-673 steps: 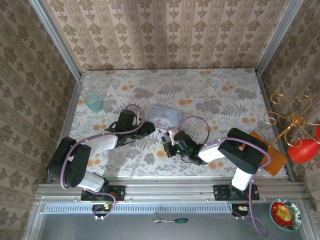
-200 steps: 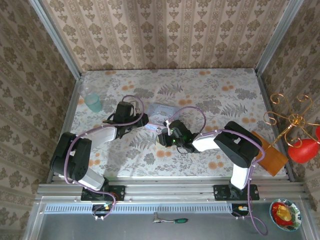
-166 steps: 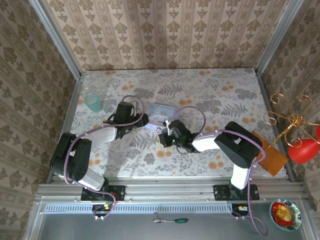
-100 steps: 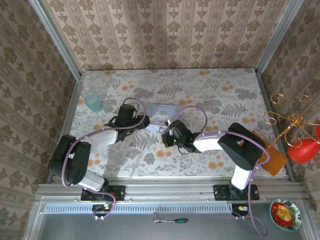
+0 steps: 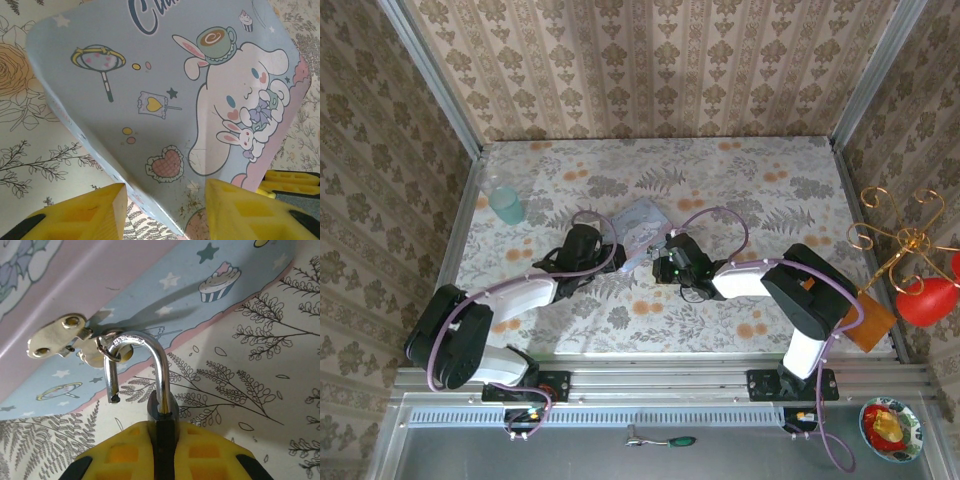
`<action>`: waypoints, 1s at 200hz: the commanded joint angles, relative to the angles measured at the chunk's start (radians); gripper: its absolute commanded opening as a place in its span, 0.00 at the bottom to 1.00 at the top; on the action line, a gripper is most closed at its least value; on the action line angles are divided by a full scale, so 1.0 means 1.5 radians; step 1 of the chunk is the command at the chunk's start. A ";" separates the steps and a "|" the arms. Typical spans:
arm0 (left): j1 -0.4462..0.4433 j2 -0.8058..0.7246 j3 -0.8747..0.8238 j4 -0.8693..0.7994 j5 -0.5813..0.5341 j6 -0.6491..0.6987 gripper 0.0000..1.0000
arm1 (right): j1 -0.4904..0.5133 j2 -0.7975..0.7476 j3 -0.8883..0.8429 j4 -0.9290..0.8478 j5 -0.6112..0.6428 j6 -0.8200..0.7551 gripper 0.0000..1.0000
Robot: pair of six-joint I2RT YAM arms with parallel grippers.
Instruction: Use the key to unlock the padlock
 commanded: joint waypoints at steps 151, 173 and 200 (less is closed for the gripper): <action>-0.099 0.018 -0.036 -0.090 -0.032 -0.080 0.44 | -0.020 0.038 0.103 -0.067 0.059 0.163 0.00; -0.100 0.022 -0.036 -0.093 -0.039 -0.080 0.44 | -0.026 0.038 0.118 -0.073 0.049 0.156 0.00; -0.095 0.018 -0.039 -0.100 -0.056 -0.085 0.44 | -0.026 0.025 0.137 -0.124 0.077 0.118 0.00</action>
